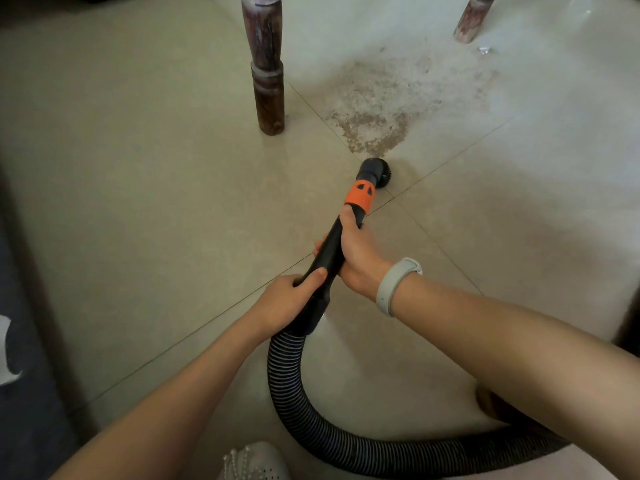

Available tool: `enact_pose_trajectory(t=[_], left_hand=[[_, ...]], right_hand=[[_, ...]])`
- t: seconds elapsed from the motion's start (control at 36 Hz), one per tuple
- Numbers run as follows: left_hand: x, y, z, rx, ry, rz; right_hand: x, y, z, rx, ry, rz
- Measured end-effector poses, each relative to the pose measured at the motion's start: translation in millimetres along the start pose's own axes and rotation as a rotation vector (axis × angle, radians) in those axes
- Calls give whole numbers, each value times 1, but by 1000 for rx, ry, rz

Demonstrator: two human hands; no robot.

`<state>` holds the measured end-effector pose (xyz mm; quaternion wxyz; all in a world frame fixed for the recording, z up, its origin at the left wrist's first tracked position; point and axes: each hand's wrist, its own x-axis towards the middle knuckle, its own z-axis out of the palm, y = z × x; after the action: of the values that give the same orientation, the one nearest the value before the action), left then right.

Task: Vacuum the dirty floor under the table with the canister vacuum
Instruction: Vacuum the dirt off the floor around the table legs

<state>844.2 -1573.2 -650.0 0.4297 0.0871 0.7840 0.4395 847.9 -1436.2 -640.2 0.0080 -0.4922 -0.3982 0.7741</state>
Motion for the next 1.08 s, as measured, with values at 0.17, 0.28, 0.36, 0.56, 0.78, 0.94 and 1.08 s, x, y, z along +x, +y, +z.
enact_pose_trajectory(t=[0.17, 0.28, 0.36, 0.56, 0.78, 0.94, 1.08], left_hand=[[7, 4, 8, 72, 66, 20], [14, 9, 13, 93, 137, 17], [20, 11, 13, 45, 149, -9], [28, 2, 5, -123, 131, -77], [51, 10, 2, -229, 146, -94], [70, 25, -6, -244, 156, -87], [83, 35, -15, -278, 181, -88]], right_hand=[[5, -2, -8, 120, -21, -50], [12, -11, -7, 102, -53, -42], [20, -16, -1, 65, -52, -42], [33, -16, 18, -48, -59, -65], [52, -35, 34, -199, -64, -97], [66, -56, 47, -271, -69, -100], [75, -69, 60, -280, -95, -84]])
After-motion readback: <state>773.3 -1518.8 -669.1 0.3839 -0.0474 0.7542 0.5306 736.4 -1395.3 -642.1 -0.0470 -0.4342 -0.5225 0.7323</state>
